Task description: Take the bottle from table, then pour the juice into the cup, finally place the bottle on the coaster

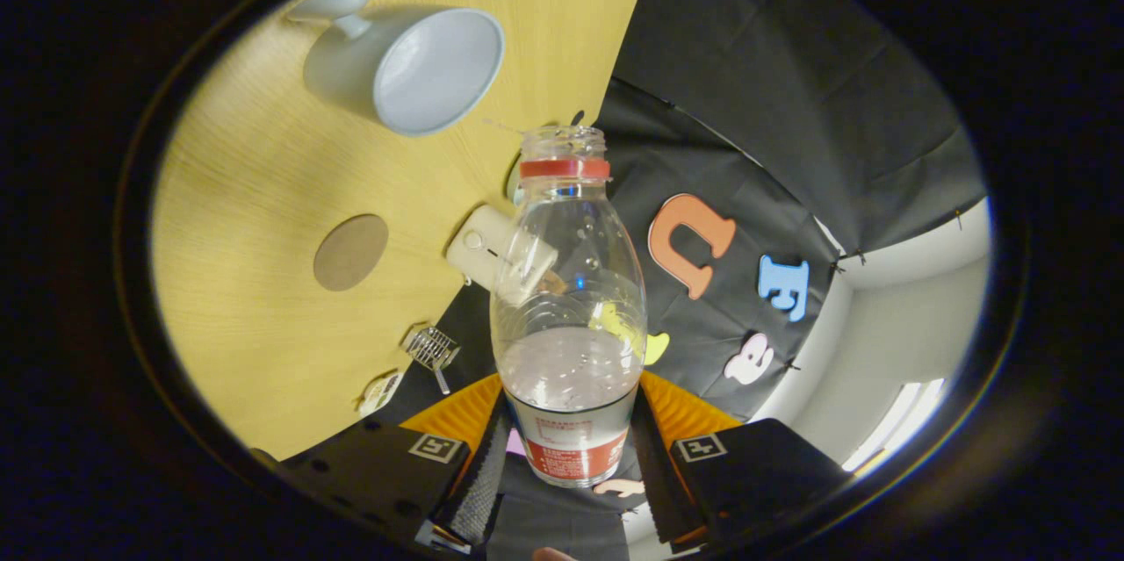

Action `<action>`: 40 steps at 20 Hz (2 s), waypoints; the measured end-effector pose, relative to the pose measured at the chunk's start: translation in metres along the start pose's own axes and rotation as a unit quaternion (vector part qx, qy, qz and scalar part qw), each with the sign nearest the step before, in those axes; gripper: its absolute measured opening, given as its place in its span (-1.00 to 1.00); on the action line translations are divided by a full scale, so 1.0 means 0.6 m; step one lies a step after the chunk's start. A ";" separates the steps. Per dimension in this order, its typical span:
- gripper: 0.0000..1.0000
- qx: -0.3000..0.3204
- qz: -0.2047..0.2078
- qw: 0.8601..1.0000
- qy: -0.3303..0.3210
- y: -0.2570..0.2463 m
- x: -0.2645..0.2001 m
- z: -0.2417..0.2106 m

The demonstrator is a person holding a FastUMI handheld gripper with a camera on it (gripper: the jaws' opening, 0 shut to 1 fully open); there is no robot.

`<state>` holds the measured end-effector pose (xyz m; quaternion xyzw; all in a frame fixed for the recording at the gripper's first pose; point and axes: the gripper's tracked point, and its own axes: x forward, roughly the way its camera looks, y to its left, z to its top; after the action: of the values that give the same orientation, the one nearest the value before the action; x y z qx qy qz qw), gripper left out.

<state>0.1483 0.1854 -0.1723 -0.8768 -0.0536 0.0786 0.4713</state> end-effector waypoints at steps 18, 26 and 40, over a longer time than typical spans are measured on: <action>0.49 0.393 0.114 0.913 0.014 0.066 -0.042 -0.018; 0.49 0.569 0.057 0.820 -0.019 -0.005 -0.057 -0.055; 0.49 0.847 0.059 0.528 -0.023 -0.032 0.088 -0.121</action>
<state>0.2137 0.1457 -0.1216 -0.0654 0.0792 0.1344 0.9856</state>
